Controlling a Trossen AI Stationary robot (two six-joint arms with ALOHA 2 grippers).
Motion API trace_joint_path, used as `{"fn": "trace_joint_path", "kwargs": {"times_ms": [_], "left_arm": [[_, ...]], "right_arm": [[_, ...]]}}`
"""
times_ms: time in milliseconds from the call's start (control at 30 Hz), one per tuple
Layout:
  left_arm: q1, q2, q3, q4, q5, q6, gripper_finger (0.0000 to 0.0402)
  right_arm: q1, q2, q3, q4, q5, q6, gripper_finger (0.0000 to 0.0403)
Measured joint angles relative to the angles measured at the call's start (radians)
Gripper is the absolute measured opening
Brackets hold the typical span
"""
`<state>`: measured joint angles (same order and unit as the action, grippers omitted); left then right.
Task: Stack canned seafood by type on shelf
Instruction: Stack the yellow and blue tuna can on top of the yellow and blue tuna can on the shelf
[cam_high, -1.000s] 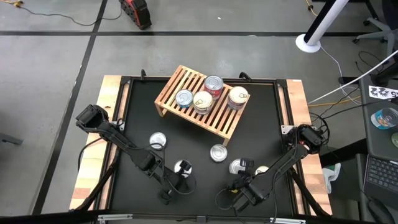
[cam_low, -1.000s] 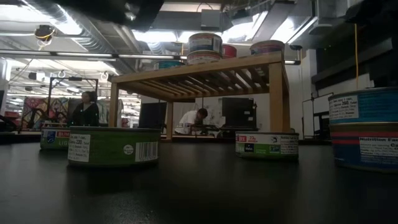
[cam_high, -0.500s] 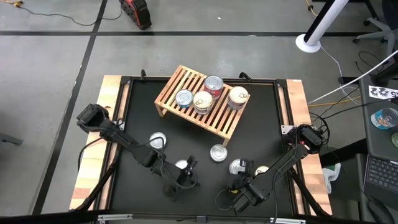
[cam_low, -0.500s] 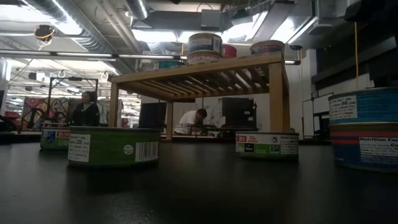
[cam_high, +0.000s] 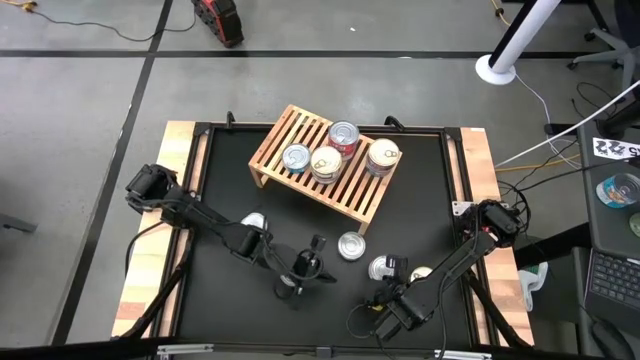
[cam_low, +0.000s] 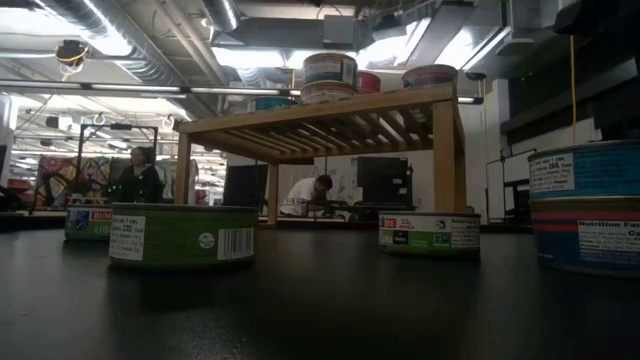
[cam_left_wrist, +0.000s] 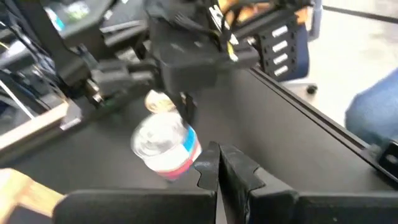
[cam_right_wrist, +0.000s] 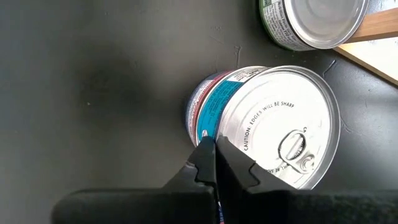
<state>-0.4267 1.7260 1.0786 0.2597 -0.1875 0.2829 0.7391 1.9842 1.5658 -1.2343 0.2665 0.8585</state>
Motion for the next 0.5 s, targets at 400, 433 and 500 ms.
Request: {"fn": "trace_joint_path", "kwargs": {"times_ms": [400, 433, 500], "left_arm": [[0.015, -0.001, 0.0, 0.044, 0.0, 0.007, 0.0004], [0.015, -0.001, 0.0, 0.045, 0.0, 0.007, 0.0004], [0.015, -0.001, 0.0, 0.044, 0.0, -0.003, 0.0004]], "right_arm": [[-0.01, 0.002, 0.034, 0.0, 0.003, -0.004, 0.0], [-0.016, 0.002, 0.037, -0.003, 0.002, -0.009, 0.0], [-0.027, 0.002, 0.038, 0.004, -0.005, -0.026, 0.0]]}}
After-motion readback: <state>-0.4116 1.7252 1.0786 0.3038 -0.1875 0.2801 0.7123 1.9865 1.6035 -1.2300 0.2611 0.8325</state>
